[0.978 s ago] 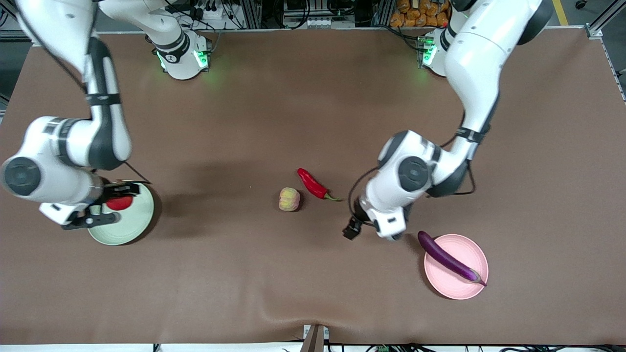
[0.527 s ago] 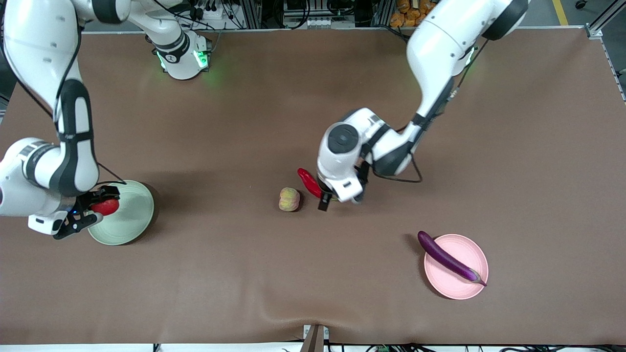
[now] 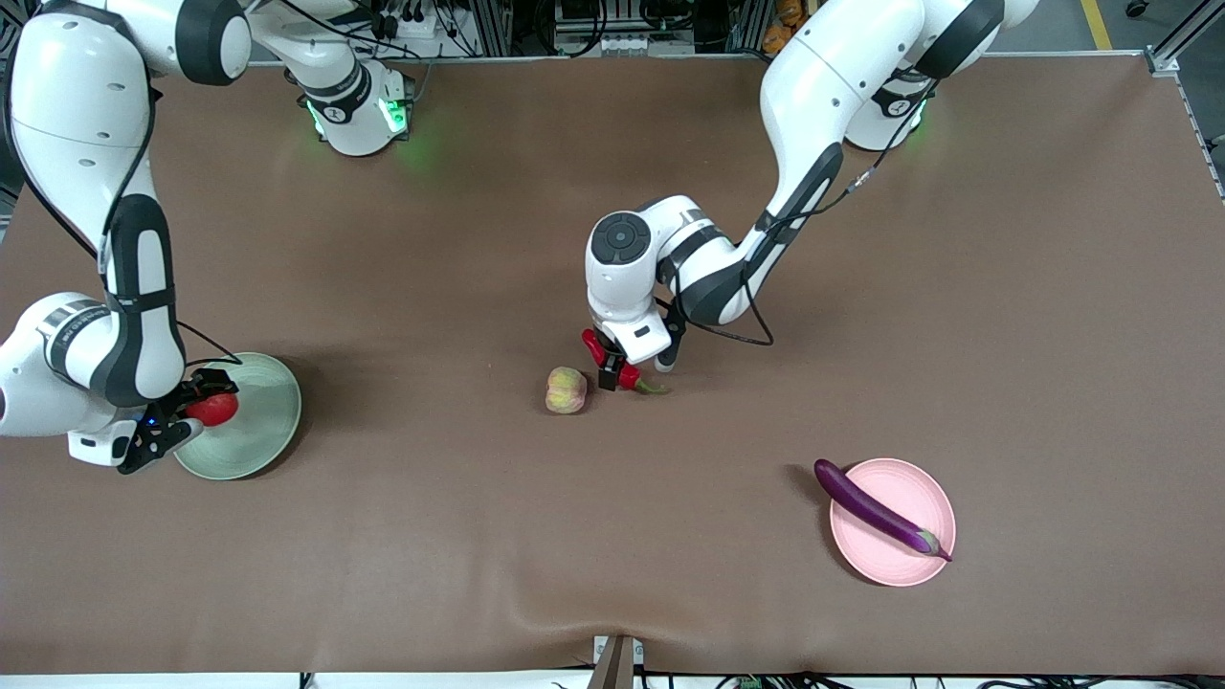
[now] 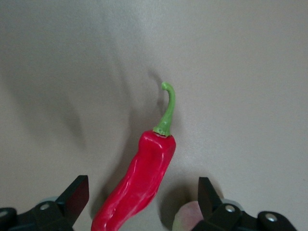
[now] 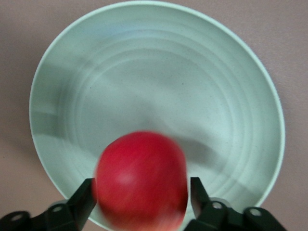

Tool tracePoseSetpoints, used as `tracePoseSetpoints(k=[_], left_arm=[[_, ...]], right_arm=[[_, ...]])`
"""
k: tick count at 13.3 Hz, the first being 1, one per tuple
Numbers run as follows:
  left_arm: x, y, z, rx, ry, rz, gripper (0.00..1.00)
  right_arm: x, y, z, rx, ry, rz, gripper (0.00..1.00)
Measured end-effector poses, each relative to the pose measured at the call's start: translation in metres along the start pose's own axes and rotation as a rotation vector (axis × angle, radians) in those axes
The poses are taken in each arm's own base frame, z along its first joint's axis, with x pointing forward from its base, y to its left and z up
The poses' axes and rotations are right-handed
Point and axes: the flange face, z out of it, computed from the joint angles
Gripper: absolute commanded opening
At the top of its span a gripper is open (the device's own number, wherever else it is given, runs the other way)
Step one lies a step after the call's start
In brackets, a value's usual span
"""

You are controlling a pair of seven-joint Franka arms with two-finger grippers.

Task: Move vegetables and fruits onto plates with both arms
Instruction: 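Grasp the chili with the left gripper while the right gripper places the apple, then lift the chili with the left gripper while the right gripper reaches the peach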

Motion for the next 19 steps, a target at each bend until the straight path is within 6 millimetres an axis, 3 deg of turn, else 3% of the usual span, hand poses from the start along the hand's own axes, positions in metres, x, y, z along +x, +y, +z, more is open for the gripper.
tracePoseSetpoints(k=[4,9,10,11,12,16,19], left_arm=[[-0.004,-0.004,0.022,-0.056,0.029,0.015,1.00],[-0.004,-0.011,0.046,-0.046,0.046,0.034,0.99],[-0.005,-0.012,0.049,-0.047,0.048,0.041,0.82],[-0.006,-0.014,0.051,-0.053,0.056,0.055,0.48],[-0.006,-0.014,0.052,-0.059,0.064,0.068,0.00],[-0.008,-0.013,0.048,-0.087,0.081,0.112,0.00],[0.015,0.011,0.026,-0.120,0.093,0.142,0.00]], right_arm=[[0.025,-0.013,-0.014,0.020,0.037,-0.048,1.00],[0.081,-0.078,-0.050,0.105,0.031,-0.016,1.00],[0.091,-0.095,-0.052,0.122,0.021,0.031,1.00],[0.099,-0.109,-0.051,0.150,0.019,0.075,1.00],[0.105,-0.120,-0.049,0.183,0.022,0.111,1.00],[0.134,-0.167,-0.045,0.204,-0.005,0.251,1.00],[0.155,-0.209,-0.044,0.196,-0.033,0.358,1.00]])
